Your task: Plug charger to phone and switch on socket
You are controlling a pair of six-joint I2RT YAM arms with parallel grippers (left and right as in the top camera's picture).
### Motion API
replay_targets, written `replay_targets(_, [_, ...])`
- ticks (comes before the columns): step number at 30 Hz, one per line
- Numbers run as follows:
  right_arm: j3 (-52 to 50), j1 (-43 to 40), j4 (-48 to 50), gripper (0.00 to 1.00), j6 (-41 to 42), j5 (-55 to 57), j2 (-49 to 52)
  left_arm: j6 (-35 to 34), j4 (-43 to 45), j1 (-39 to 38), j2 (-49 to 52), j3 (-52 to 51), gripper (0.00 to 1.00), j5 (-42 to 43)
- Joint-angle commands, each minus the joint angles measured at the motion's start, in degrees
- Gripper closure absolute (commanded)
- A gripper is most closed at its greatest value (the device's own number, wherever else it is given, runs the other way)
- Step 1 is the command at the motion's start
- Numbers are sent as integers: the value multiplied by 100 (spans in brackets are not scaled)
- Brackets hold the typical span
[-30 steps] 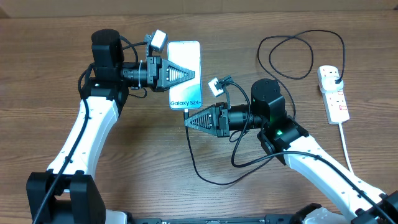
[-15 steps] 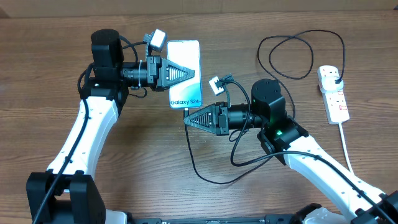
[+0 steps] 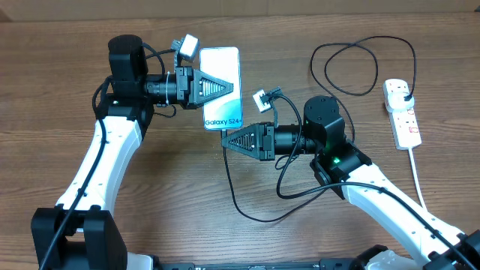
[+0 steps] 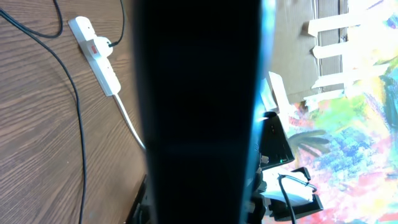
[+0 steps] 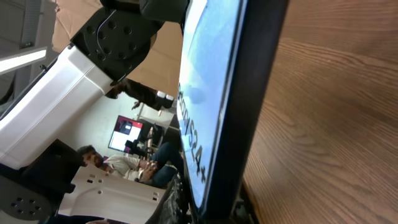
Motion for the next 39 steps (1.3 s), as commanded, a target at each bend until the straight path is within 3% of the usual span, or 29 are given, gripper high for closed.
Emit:
replay_targets(1, [35,-39,251,96,74,673,-35,184,11,-28,-184,76,96,586])
replay_targets(17, [105,-39,739,96,330,1014,-31,308,9,-179,-184,76,96,605])
replay_targets(18, [105,-39,745,92,328,1060,-31,308,9,-179,-184,76,96,605])
replay_targets(20, [105,-42,807,51,323,1069,-31,308,9,-179,-184,76,96,605])
replay_targets(22, [105,-107,809,37,284,872,-31,308,9,-177,-184,76,96,603])
replay_targets(27, [105,-402,802,29,258,142,-31,310,9,-177,-184,76,96,603])
replay_targets(35, [103,-516,782,29,-55,-1029,-26,310,11,-177,-184,76,96,595])
replay_targets(39, [98,-516,57,28,-505,-984,-24,310,11,-179,-184,76,96,588])
